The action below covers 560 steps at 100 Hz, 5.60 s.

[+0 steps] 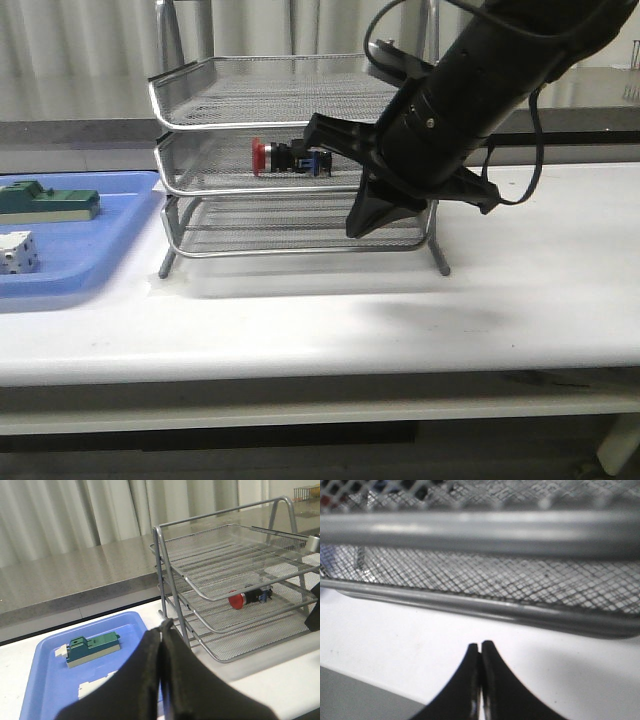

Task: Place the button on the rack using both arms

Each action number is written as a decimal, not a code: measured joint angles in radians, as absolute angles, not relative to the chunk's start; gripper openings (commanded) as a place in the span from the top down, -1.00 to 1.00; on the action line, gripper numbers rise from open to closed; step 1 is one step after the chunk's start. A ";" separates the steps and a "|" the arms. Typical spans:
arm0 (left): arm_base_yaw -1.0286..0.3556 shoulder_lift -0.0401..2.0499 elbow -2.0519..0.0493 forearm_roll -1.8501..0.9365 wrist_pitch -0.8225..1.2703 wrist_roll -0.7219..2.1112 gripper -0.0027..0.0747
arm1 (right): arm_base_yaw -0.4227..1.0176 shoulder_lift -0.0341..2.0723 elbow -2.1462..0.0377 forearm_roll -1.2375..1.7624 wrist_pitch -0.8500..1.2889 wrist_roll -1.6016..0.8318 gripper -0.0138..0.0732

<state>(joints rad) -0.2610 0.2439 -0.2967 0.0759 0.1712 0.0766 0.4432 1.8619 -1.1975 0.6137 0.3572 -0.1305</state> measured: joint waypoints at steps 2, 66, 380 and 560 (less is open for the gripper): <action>-0.261 0.244 -0.297 0.076 0.171 0.077 0.99 | 0.443 1.856 -1.198 0.609 0.361 -0.130 0.84; -0.261 0.244 -0.297 0.076 0.171 0.077 0.99 | 0.443 1.456 -0.963 0.408 0.440 -0.126 0.82; -0.261 0.244 -0.297 0.076 0.171 0.077 0.99 | -0.012 -0.011 0.029 0.065 0.081 -0.059 0.82; 0.015 0.009 -0.004 0.136 0.046 0.027 0.99 | -0.012 -0.011 0.029 0.065 0.077 -0.057 0.82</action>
<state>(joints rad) 0.0152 0.0091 -0.0038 0.1357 0.0456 0.0271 -0.0125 -0.0110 0.0290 0.0645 0.0770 -0.0566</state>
